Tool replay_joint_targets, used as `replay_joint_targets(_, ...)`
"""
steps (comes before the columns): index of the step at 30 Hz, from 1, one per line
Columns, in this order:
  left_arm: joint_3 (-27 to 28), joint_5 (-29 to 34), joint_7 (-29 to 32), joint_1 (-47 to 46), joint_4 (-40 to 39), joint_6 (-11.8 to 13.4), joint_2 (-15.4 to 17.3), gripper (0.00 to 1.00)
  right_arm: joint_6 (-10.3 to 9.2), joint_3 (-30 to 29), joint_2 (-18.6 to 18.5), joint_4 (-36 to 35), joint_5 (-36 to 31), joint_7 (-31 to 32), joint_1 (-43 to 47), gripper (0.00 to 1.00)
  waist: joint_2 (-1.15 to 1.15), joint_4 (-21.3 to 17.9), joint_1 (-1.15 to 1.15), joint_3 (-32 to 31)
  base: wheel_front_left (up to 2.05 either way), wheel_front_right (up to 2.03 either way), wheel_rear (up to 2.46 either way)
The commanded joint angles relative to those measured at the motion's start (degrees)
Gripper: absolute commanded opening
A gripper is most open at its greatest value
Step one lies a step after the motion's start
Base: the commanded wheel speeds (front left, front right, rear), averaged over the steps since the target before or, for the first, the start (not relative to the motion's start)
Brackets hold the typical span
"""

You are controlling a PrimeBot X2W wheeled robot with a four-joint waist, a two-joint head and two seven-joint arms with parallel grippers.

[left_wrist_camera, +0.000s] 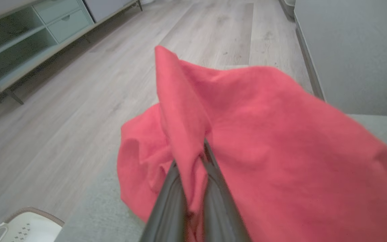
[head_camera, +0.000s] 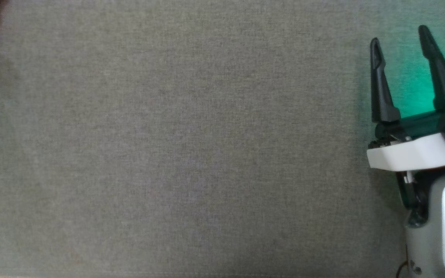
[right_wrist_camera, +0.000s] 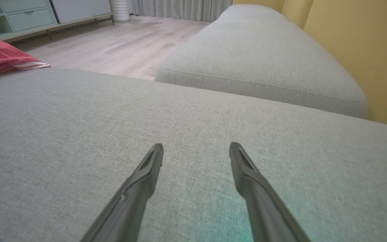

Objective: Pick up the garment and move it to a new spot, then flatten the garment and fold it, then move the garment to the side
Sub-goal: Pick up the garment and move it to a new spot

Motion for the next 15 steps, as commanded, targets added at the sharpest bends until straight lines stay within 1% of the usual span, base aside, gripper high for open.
replay_joint_targets(1,1.34,0.61,-1.15,-1.98,-0.99,-0.13,4.36,0.00,-0.04,1.49,-0.06,-1.58,0.50,-0.58,0.60,1.00,0.00,-0.11,0.00,-1.60,0.00,0.00,0.00)
replay_joint_targets(3,0.81,1.74,-3.44,-2.91,-1.14,-0.45,4.84,0.00,-0.04,1.62,-0.06,-0.17,1.22,-1.19,0.62,1.00,0.00,-0.31,0.00,-3.73,0.00,0.00,0.00)
replay_joint_targets(7,-1.21,3.47,-4.96,-4.41,-2.62,-2.57,4.91,0.00,-0.04,1.36,-0.06,2.77,2.59,-2.37,1.00,1.00,0.00,-0.79,0.00,-9.23,0.00,0.00,0.00)
replay_joint_targets(9,-2.61,4.41,-4.64,-5.21,-4.13,-3.74,4.79,0.00,-0.04,0.75,-0.06,4.12,3.04,-2.97,1.35,1.00,0.00,-1.21,0.00,-12.09,0.00,0.00,0.00)
replay_joint_targets(11,-4.24,5.33,-4.01,-5.53,-6.24,-4.41,4.00,0.00,-0.04,0.10,-0.06,5.91,3.84,-3.77,2.02,1.00,0.00,-1.77,0.00,-15.61,0.00,0.00,0.00)
replay_joint_targets(15,-7.39,6.34,-1.24,-5.18,-12.13,-5.15,1.82,0.00,-0.04,-0.56,-0.06,9.60,6.16,-5.38,3.95,1.00,0.00,-3.40,0.00,-22.33,0.00,0.00,0.00)
